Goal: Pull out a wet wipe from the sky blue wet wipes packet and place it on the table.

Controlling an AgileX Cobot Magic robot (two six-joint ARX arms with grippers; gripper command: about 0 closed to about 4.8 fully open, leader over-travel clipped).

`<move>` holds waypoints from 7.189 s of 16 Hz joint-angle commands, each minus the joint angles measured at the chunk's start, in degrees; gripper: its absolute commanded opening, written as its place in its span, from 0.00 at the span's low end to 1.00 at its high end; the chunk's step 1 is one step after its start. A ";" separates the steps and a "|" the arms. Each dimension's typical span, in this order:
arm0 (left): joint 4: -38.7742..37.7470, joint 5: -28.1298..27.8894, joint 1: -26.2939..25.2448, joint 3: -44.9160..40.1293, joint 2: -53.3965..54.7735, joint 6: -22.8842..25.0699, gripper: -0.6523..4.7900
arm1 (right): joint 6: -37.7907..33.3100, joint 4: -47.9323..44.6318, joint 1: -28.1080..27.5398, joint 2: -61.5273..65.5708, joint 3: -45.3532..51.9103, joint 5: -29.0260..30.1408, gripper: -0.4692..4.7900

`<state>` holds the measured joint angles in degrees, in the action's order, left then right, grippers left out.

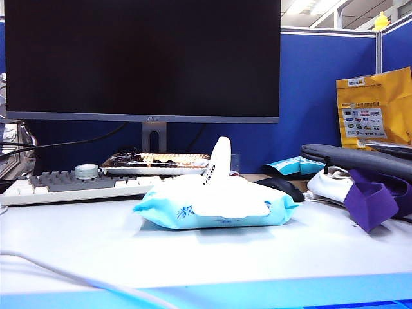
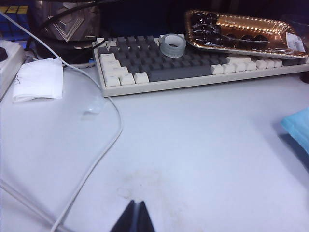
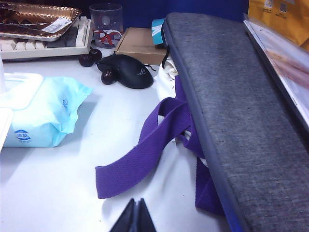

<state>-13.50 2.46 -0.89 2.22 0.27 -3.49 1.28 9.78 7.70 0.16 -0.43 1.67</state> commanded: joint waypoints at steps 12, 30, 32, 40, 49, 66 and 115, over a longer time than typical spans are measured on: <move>-0.61 0.17 0.02 -0.33 -0.17 0.02 0.11 | -6.91 -8.09 0.04 1.95 -11.39 3.85 0.08; -0.61 0.15 0.00 -0.33 -0.17 0.02 0.11 | -23.76 -0.42 13.57 63.65 -54.05 28.94 0.08; -0.61 0.22 0.00 -0.33 -0.17 0.02 0.11 | -19.80 4.20 19.02 70.97 -61.51 20.44 0.08; -0.61 0.20 -0.02 -0.33 -0.17 0.02 0.11 | -14.56 11.45 23.65 92.43 -78.44 2.21 0.08; -0.61 0.20 -0.02 -0.33 -0.17 0.02 0.11 | -14.95 13.07 23.76 96.87 -78.47 4.59 0.64; -0.61 0.17 -0.02 -0.33 -0.17 0.02 0.11 | -15.76 12.55 23.80 101.33 -78.75 5.90 0.08; -0.61 0.15 -0.02 -0.33 -0.17 0.02 0.11 | -1.49 49.59 17.05 104.19 -99.25 -27.15 0.14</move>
<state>-13.50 2.46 -0.89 2.22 0.27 -3.49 0.23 59.46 24.77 104.68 -99.50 -25.12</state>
